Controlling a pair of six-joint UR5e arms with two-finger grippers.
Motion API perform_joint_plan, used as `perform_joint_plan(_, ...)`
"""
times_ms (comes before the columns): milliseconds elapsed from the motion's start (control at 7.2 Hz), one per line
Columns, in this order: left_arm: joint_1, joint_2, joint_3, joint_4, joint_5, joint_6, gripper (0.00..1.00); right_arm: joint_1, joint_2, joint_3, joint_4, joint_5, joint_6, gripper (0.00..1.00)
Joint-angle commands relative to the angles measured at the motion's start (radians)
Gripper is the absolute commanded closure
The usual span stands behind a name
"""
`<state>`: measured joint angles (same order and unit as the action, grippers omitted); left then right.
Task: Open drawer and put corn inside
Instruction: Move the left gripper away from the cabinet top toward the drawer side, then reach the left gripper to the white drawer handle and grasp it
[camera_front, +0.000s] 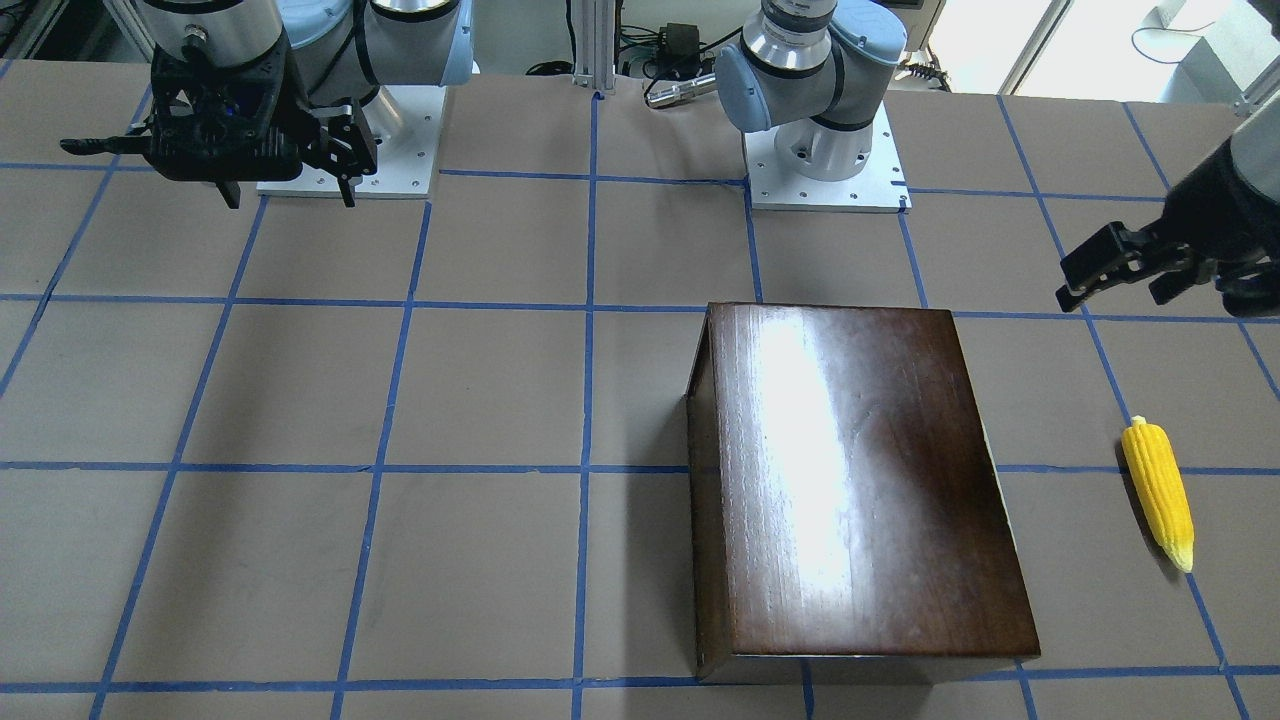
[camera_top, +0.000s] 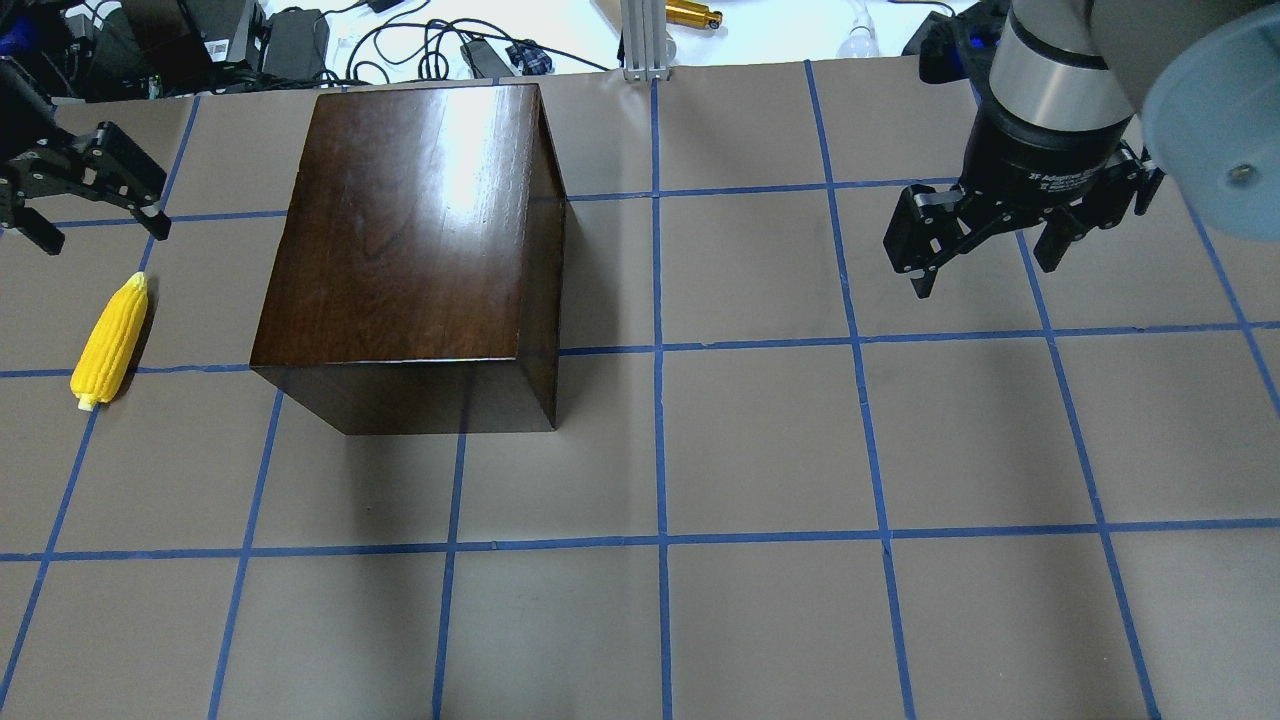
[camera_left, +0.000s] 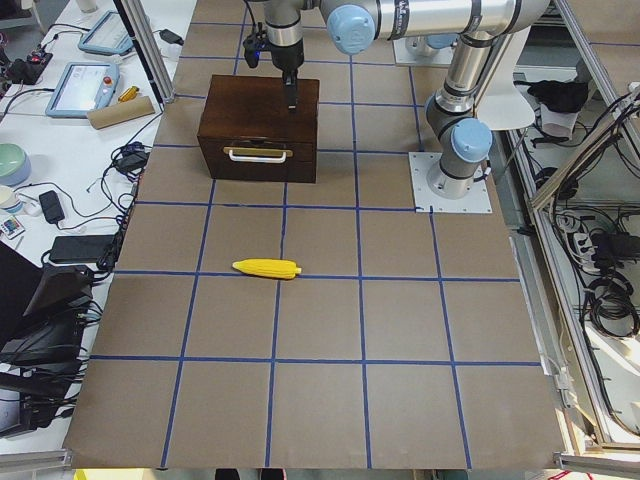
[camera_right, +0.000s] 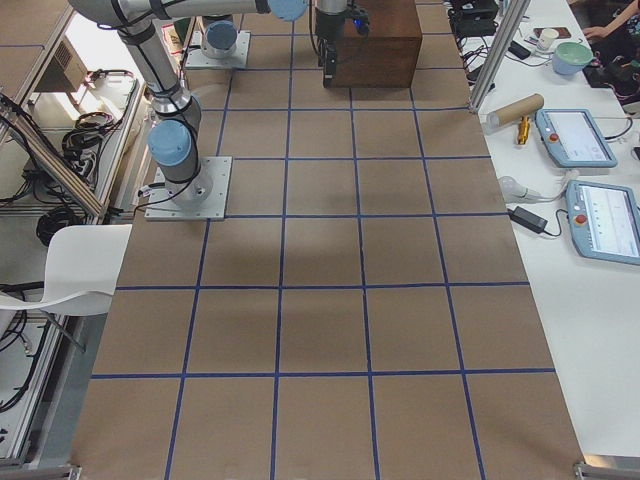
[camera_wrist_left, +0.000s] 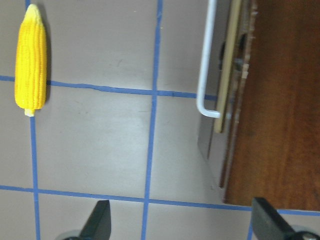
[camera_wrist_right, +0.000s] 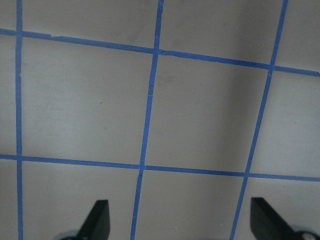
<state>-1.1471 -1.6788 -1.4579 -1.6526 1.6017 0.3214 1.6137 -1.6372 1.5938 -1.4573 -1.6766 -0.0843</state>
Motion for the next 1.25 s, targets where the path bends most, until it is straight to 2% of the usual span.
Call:
perform_joint_plan(0, 0.052, -0.073, 0.005, 0.085, 0.000, 0.100, 0.00, 0.000, 0.000, 0.000, 0.000, 0.000, 0.001, 0.00)
perform_joint_plan(417, 0.053, -0.241, -0.007, 0.210, -0.002, 0.096, 0.00, 0.000, 0.000, 0.000, 0.000, 0.000, 0.001, 0.00)
perform_joint_plan(694, 0.053, -0.310, -0.025, 0.270, -0.015, 0.091, 0.00, 0.000, 0.000, 0.000, 0.000, 0.000, 0.000, 0.00)
perform_joint_plan(833, 0.053, -0.323, -0.035, 0.287, -0.067, 0.094, 0.00, 0.000, 0.000, 0.000, 0.000, 0.000, 0.000, 0.00)
perform_joint_plan(1111, 0.061, -0.318, -0.038, 0.277, -0.298, 0.114, 0.00, 0.000, 0.000, 0.000, 0.000, 0.000, 0.001, 0.00)
